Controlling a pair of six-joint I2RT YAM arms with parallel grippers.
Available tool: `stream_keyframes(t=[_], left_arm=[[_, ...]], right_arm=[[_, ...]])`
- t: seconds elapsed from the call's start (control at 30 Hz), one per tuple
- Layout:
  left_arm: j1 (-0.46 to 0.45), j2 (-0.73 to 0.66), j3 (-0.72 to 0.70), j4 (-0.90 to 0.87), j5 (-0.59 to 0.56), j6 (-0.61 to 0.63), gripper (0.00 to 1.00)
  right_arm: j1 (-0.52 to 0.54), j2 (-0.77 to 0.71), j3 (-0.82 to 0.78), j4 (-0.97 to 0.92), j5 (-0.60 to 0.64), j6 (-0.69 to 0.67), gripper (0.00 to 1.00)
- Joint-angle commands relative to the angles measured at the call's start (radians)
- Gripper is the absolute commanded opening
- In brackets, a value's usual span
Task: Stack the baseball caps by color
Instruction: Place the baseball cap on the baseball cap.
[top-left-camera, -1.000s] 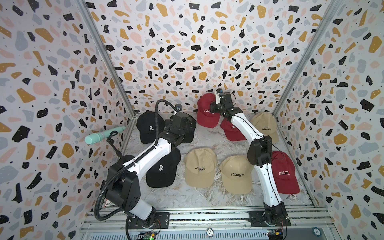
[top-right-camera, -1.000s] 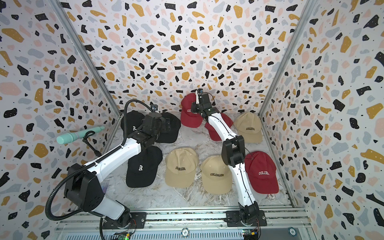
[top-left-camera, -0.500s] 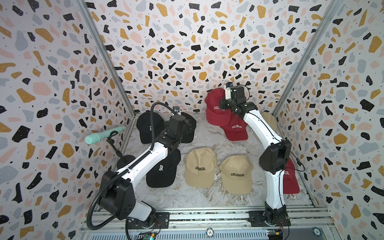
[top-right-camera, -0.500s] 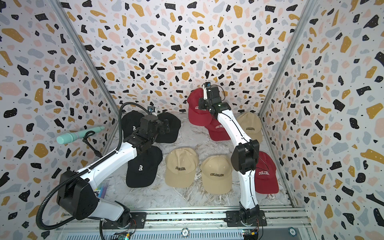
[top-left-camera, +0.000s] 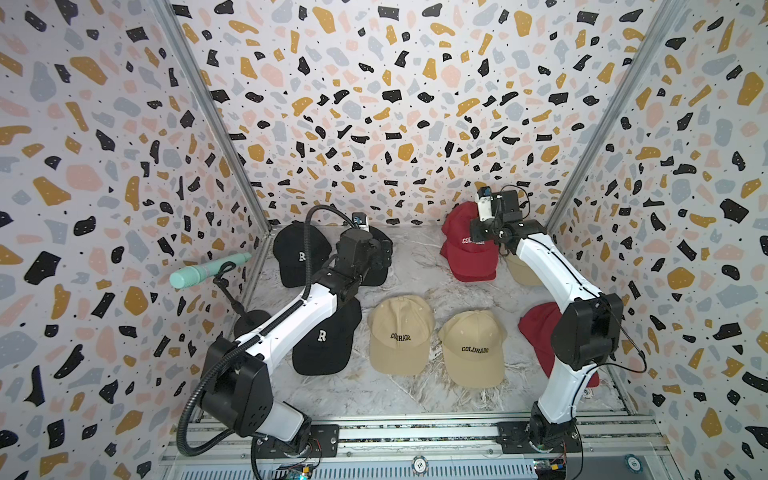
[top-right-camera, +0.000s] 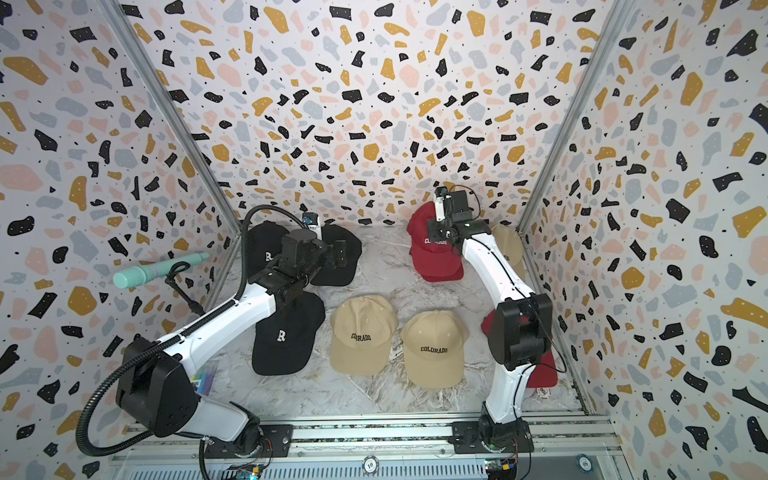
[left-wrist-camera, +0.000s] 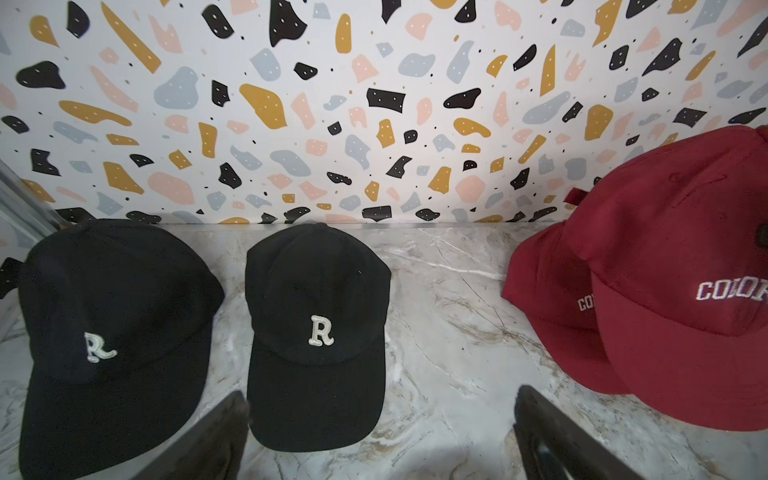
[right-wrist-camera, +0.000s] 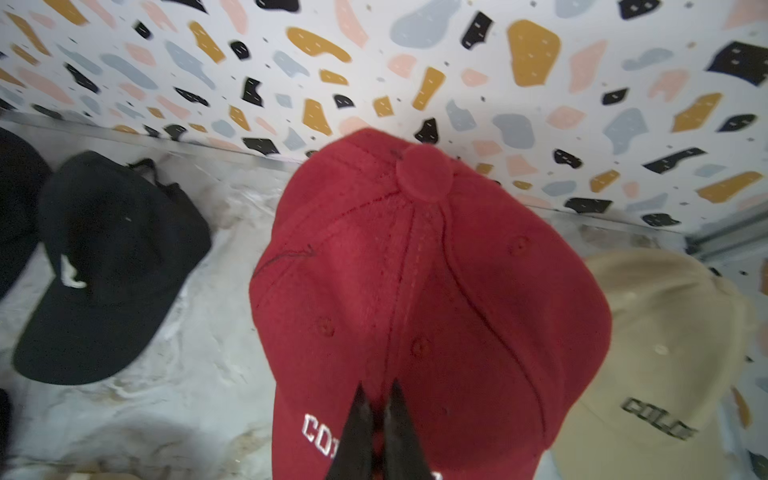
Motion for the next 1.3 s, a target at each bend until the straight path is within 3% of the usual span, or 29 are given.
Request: stream_keyframes(t=[0.0,0.2,0.67,1.27], left_arm=[[0.003,0.022,0.044,0.04,0.044,0.0,1.0],[0.0,0.054,0.085,0.031,0.043,0.003,1.0],[0.0,0.096,0.154,0.004,0.008,-0.009,1.0],[-0.017,0.142,0.223,-0.005,-0.028,-0.062,1.0]], right_arm=[[-0.046,-0.051,-0.047,0.058,-0.054,-0.07,0.01],[-0.107,-0.015,-0.061,0.065,-0.125,-0.146,0.0],[-0.119,0.175,0.105,-0.047,-0.234,-0.316,0.0],[-0.186,0.29,0.167,-0.068,-0.346,-0.345,0.0]])
